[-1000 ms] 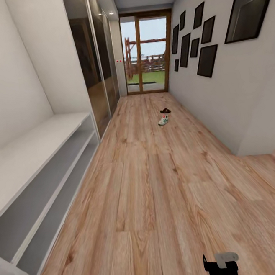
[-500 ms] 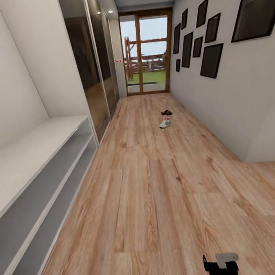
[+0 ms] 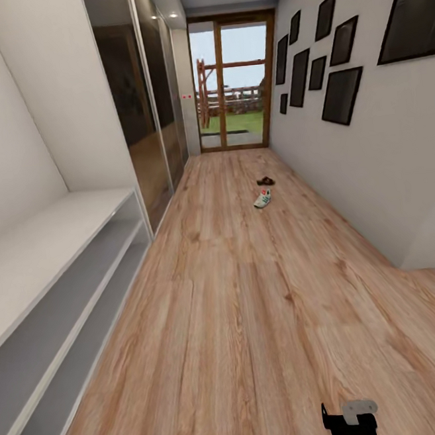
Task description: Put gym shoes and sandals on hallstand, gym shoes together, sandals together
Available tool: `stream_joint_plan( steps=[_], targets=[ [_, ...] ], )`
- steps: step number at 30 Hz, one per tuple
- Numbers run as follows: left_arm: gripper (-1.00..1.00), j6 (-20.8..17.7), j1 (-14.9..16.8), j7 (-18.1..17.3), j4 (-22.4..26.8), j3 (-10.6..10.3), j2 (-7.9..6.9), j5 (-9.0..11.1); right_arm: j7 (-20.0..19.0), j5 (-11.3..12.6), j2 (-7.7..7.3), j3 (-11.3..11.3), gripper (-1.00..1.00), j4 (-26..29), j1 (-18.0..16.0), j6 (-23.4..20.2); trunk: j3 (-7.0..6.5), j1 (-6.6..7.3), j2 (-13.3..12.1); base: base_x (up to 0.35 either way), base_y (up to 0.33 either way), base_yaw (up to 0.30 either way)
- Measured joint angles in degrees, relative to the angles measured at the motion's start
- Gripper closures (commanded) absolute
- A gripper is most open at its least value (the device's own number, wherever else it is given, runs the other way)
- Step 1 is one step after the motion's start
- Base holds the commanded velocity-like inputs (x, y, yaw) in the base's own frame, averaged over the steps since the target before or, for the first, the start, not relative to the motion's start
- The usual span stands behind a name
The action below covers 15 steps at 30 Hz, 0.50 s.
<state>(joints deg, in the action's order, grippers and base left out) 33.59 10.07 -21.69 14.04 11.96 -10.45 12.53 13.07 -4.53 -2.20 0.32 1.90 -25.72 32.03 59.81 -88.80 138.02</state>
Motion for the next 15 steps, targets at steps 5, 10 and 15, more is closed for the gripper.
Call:
stream_joint_plan(
  steps=[5, 10, 15],
  targets=[
    [-1.0, 0.0, 0.0, 0.0, 0.0, 0.0, 0.0, 0.0, 0.0, 0.0, 0.0, 0.0, -1.0, 0.0, 0.0, 0.0, 0.0, 0.0, 0.0, 0.338, 0.0, -0.126],
    [-1.0, 0.0, 0.0, 0.0, 0.0, 0.0, 0.0, 0.0, 0.1, 0.0, 0.0, 0.0, -1.0, 0.0, 0.0, 0.0, 0.0, 0.0, 0.0, 0.338, 0.0, -0.098],
    [-1.0, 0.0, 0.0, 0.0, 0.0, 0.0, 0.0, 0.0, 0.0, 0.0, -0.05, 0.0, -1.0, 0.0, 0.0, 0.0, 0.0, 0.0, 0.0, 0.338, 0.0, -0.013]
  ],
)
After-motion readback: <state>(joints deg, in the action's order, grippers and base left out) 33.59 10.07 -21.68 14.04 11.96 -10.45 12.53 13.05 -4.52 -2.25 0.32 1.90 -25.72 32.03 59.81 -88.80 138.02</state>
